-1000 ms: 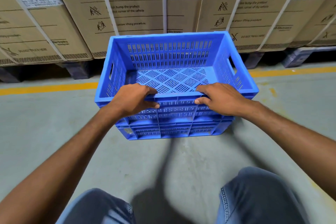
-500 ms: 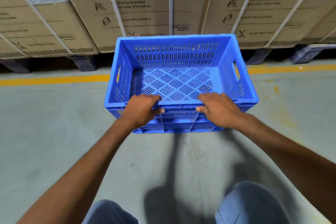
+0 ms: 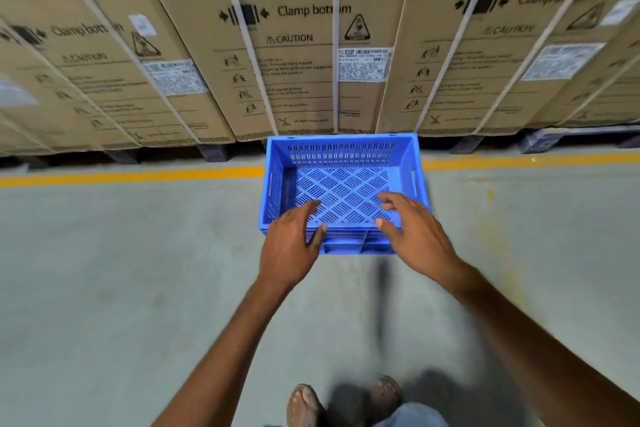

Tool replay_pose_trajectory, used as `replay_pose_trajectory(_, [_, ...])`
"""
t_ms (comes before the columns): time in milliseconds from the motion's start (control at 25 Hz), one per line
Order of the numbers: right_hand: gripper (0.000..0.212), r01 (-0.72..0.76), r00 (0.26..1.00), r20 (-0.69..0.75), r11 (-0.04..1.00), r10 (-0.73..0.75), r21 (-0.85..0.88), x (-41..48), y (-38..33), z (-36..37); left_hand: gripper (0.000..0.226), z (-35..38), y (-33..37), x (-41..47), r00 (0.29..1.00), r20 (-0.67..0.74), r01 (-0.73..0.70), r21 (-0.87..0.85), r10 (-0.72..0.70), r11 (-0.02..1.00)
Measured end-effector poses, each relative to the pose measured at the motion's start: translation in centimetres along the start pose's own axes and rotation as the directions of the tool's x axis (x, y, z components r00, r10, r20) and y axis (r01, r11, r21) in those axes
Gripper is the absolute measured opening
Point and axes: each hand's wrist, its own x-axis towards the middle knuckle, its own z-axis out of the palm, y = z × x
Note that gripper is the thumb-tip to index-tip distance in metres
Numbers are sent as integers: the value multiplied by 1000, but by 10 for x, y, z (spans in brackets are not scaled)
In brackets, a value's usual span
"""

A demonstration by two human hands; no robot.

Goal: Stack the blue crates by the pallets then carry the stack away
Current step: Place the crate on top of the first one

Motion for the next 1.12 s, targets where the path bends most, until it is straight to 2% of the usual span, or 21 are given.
replay_pose_trajectory(200, [36, 17, 998, -60, 1000, -16, 16, -99, -78, -99, 45, -103, 100, -86, 999, -41, -7, -3, 6, 1000])
replay_pose_trajectory(400, [35, 3, 994, -107, 1000, 0, 27, -220, -130, -158, 48, -176, 171, -178, 998, -38, -48, -16, 47, 999])
replay_pose_trajectory(640, [34, -69, 958, -272, 995, 87, 76, -382, -172, -182, 46, -216, 218, -300, 973, 39, -229, 50, 227, 972])
replay_pose_trajectory(880, [29, -206, 905, -355, 971, 235, 120, -558, -195, -173, 44, -224, 257, -422, 893, 138, -432, -2, 428, 902])
replay_pose_trajectory(1000, [28, -307, 839, -439, 946, 322, 108, -638, -194, -169, 46, -212, 286, -468, 810, 204, -553, -45, 550, 832])
replay_pose_trajectory(1120, [26, -430, 750, -481, 887, 454, 166, -715, -186, -167, 46, -191, 324, -511, 712, 270, -648, -105, 649, 754])
